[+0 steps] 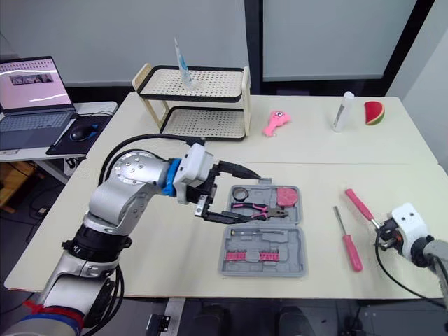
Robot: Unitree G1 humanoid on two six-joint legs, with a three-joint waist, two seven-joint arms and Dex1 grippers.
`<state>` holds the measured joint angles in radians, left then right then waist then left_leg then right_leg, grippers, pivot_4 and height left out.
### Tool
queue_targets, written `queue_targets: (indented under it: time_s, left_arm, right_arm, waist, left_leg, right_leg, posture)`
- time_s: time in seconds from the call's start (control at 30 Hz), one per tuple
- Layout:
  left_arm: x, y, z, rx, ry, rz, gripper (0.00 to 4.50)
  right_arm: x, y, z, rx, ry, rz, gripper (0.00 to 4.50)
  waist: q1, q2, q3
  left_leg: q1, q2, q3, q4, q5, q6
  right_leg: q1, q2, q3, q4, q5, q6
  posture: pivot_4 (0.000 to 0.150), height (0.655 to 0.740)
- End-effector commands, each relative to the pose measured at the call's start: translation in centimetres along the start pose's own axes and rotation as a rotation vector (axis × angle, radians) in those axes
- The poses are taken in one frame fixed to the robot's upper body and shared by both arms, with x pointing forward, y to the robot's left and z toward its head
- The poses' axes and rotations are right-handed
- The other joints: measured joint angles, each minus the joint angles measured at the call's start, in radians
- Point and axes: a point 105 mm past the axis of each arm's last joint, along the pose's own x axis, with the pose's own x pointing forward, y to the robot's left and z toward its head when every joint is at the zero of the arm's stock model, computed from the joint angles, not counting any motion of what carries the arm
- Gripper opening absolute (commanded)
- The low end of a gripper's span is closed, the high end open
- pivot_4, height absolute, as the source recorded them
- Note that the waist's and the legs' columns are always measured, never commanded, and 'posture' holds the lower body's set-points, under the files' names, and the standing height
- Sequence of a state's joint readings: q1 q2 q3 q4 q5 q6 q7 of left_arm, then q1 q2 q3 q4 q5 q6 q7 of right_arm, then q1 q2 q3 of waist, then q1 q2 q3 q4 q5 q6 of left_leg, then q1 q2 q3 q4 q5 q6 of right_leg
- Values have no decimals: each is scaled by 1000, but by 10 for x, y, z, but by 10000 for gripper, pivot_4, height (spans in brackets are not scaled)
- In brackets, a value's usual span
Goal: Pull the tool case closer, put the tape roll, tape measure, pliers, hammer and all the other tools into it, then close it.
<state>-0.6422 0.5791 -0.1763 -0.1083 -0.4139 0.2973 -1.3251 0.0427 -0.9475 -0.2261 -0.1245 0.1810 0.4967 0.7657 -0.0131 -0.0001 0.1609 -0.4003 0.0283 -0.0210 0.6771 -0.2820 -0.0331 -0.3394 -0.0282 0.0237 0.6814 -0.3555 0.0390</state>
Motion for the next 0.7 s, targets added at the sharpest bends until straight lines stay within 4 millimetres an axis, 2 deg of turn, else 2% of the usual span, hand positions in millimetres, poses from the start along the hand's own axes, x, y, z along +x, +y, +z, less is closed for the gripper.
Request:
queue_targets:
  time_s: [0.03,0.13,0.23,0.4,0.5,0.7]
  left_arm:
    - [-24,1,-2,24,17,57,45000]
    - [-41,-8,-15,13,79,58,45000]
    - [-53,-19,-25,13,128,40,45000]
    - [-63,-30,-33,-25,145,68,45000]
    - [-69,-42,-41,-45,181,52,45000]
    - [-76,-58,-54,-83,222,40,45000]
  right_arm:
    - [-9,30,63,-205,-111,149,2455]
    - [-10,58,89,-346,-105,278,2455]
    - [-6,82,103,-436,-90,373,2455]
    - [7,113,112,-602,-42,443,2455]
    - [11,123,116,-636,-36,453,2455]
    - [21,140,111,-694,-1,481,2455]
  waist:
    - [-3,0,0]
    - [-3,-1,1]
    - [4,-3,2]
    - [12,-4,3]
    - [6,-4,3]
    - [4,-4,3]
  left_leg:
    - [0,0,-1,0,0,0]
    - [0,0,-3,-1,0,1]
    - [-1,0,-4,0,-1,2]
    - [-3,-1,-4,0,-1,2]
    - [-5,-1,-4,0,-1,2]
    - [-10,-1,-4,1,-1,2]
  right_leg:
    - [0,1,0,0,0,0]
    - [0,1,-1,0,0,0]
    - [0,0,-2,-1,0,0]
    - [-2,-2,-3,0,0,0]
    - [-6,-2,-3,1,0,0]
    - [-13,-2,-2,6,0,0]
  posture:
    - [1500,7400]
    - [1500,7400]
    - [1500,7400]
    - [1500,7400]
    - [1500,7400]
    - [1500,7400]
